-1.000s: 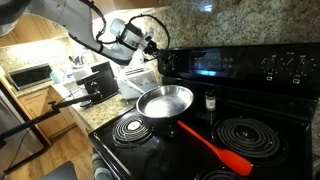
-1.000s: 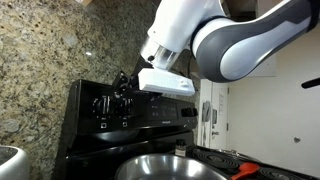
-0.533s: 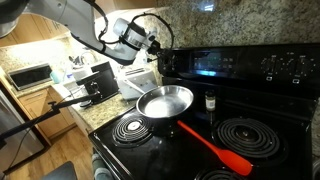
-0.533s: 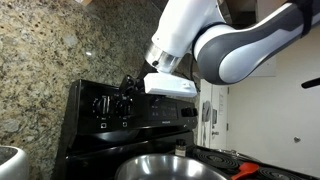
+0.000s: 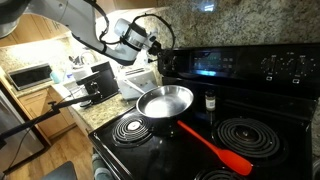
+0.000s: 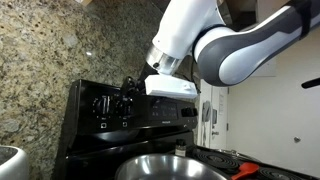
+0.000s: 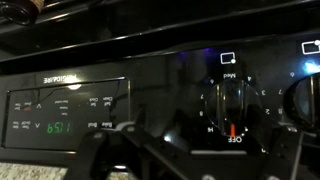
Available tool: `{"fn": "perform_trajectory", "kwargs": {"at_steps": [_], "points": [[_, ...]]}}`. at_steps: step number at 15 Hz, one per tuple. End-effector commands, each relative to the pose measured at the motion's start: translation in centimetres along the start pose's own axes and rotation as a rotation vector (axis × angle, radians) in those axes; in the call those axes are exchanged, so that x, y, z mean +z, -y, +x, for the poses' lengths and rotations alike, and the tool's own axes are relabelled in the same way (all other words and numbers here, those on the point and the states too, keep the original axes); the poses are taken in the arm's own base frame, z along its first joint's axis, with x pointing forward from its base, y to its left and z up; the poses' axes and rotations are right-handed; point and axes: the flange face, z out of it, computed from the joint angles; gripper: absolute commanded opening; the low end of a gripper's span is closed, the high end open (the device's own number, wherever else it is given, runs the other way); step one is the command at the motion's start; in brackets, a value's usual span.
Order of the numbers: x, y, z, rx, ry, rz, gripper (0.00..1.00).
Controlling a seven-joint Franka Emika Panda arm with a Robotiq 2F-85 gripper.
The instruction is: Turn the second knob from the left
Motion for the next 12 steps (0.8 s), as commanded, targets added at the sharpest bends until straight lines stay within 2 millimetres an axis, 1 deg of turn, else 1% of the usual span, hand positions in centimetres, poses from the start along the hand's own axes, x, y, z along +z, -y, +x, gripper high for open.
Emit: {"fn": "perform_trajectory", "kwargs": {"at_steps": [1, 6, 7, 8, 12], "points": [[-0.35, -0.19, -0.33, -0.017, 0.026, -0.014, 1.0], [-0.13, -0.37, -0.49, -0.015, 0.021, -0.033, 1.0], [-0.09, -0.44, -0.46, -0.007, 0.021, -0.032, 0.93], [-0.12, -0.41, -0.44, -0.009, 0.02, -0.028, 0.74], [-0.69, 0.3, -0.41, -0.014, 0.012, -0.023, 0.43]]}}
